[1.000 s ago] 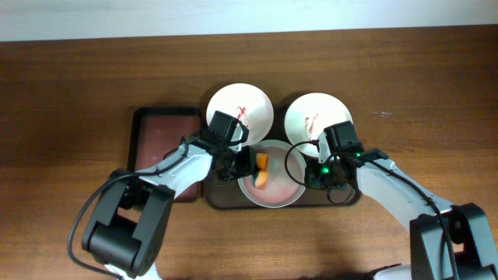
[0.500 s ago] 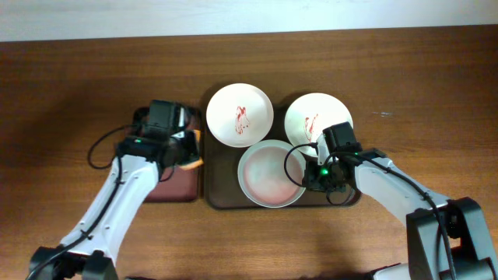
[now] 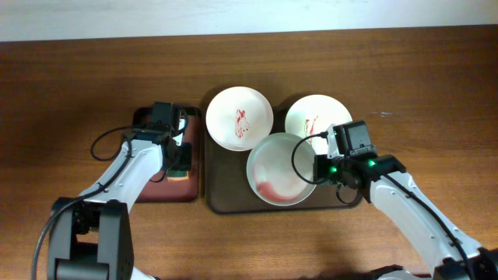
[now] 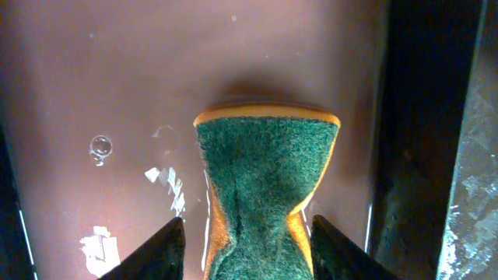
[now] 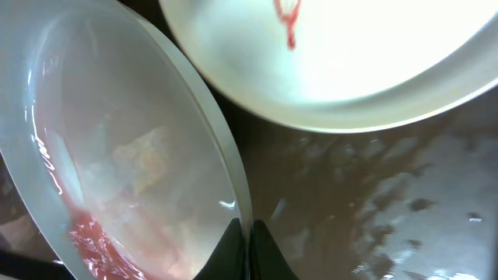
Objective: Clean dirty plates on tray and stack at the side
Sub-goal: 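Lift the cleaned front plate with the right gripper and place it right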
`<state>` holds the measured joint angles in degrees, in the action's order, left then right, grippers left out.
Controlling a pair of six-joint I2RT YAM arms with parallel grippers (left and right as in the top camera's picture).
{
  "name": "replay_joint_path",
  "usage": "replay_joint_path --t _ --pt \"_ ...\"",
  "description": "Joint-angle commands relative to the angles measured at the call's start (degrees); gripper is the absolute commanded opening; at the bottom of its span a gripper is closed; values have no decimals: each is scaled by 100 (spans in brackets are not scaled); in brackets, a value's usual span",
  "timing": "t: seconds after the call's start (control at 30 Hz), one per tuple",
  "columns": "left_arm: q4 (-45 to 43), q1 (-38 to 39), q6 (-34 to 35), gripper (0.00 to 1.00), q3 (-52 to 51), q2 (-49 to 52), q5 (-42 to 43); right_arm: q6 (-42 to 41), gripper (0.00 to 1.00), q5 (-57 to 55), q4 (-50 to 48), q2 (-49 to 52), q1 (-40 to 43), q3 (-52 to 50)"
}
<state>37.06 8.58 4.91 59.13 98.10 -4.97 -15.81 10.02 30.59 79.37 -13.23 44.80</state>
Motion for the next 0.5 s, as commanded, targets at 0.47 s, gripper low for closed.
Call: replay_joint_path --t 0.47 --pt "-535 -13 20 67 52 697 -39 837 4 -5051 63 -737 -2245 507"
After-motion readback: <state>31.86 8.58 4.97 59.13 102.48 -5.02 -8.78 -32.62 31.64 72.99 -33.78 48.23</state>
